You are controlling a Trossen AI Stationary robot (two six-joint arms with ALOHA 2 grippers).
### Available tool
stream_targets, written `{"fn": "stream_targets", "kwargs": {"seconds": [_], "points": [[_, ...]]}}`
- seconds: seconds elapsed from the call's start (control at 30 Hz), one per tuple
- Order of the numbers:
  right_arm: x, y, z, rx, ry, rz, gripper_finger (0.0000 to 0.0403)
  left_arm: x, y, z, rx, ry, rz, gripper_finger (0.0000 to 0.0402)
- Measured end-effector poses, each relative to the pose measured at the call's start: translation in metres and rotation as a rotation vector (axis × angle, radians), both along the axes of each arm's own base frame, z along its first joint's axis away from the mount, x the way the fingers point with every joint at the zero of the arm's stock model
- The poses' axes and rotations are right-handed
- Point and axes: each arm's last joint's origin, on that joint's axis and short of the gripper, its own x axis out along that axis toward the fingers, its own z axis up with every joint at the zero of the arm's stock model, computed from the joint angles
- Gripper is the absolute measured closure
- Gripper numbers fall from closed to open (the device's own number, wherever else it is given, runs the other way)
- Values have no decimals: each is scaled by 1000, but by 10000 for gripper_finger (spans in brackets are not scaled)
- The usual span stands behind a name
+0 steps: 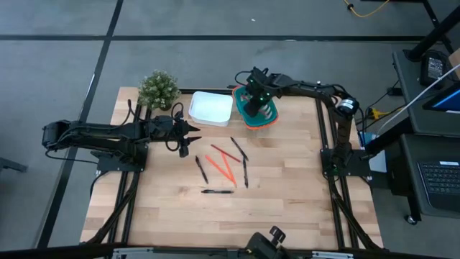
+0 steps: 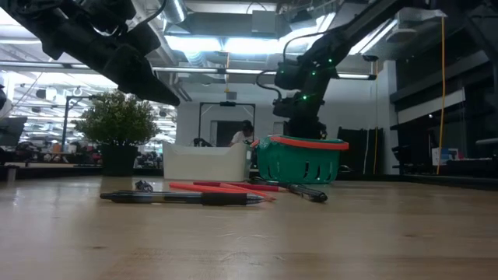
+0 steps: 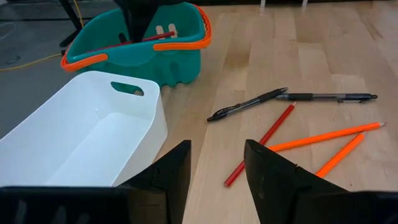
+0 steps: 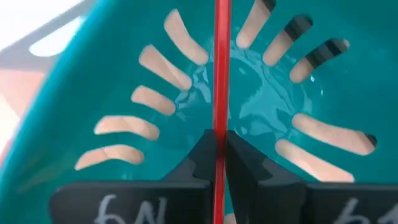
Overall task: Sort pens & pencils
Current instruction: Put the right red pencil into the dark green bin, then put the left orange pencil into the dark green bin
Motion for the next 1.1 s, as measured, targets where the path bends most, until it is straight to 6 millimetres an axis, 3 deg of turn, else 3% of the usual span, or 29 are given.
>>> {"fn": "stream_targets", "kwargs": {"seconds": [0.5,0.83,1.1], "points": [[0,0,-4,19,10,-2,375,0,0,0,0,0,0,259],[0,5,-5,35,33,5,327,0,0,0,1,0,0,259],[0,5,-5,34,33,7,316,0,0,0,27,8,-13,259]]}}
